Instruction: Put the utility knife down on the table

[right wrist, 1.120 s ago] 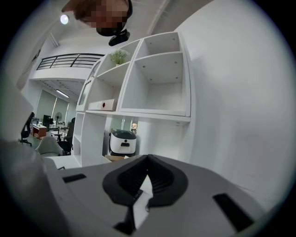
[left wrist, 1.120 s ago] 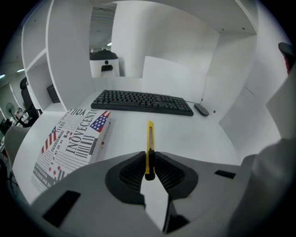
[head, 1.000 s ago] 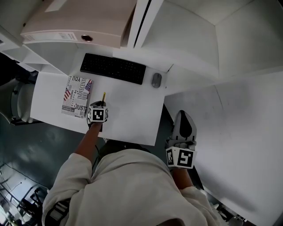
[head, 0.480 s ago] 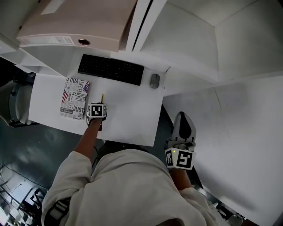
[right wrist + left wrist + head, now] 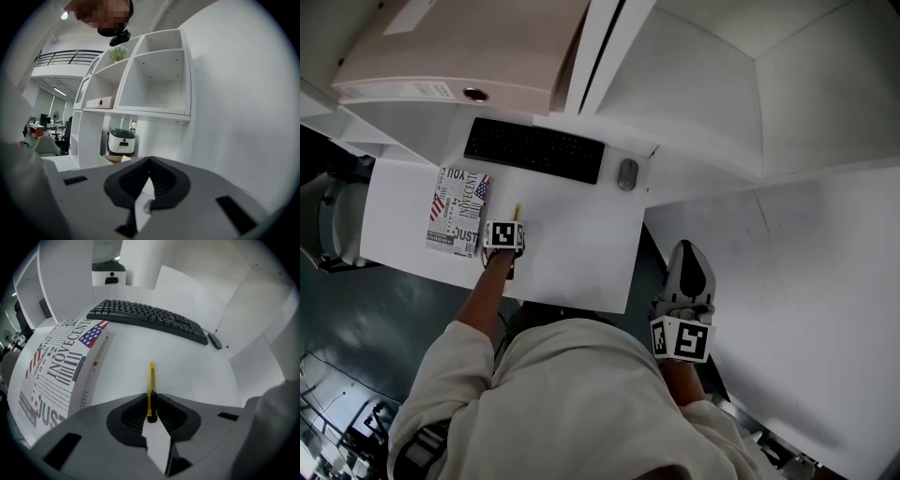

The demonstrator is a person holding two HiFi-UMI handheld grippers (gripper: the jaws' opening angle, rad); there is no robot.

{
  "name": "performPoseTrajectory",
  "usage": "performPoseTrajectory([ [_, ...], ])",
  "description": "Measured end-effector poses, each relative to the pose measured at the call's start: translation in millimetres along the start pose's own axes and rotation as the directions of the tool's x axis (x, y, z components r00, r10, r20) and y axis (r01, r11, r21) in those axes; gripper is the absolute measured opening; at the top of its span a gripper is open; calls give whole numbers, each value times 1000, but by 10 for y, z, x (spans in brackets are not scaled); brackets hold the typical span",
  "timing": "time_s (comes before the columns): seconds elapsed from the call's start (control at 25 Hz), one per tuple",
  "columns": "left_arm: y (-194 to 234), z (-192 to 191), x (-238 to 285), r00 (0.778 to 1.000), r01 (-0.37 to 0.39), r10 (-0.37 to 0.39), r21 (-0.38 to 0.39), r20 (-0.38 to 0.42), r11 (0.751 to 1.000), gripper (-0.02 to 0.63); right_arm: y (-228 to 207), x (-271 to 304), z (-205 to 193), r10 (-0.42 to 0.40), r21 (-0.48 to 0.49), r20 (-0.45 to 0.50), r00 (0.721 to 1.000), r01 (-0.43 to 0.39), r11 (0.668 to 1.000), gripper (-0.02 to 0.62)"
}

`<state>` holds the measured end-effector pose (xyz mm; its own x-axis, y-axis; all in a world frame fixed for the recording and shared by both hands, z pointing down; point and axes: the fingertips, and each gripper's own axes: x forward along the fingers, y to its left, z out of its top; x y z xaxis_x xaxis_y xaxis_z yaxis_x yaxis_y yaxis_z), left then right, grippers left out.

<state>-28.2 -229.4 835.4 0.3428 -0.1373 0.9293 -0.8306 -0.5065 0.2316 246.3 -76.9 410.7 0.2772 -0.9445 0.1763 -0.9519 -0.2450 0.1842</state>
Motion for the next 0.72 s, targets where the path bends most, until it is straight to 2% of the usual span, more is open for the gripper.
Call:
performPoseTrajectory([
  [0.36,-14,4,2,1000,-3,3,18,-14,1000,71,3,37,7,10,2,5,1000,-10,1000,3],
  [0.72,-58,50,-35,1000,-15,14,57,12,998,126,-5,38,3,19,3,6,1000,-19,1000,3],
])
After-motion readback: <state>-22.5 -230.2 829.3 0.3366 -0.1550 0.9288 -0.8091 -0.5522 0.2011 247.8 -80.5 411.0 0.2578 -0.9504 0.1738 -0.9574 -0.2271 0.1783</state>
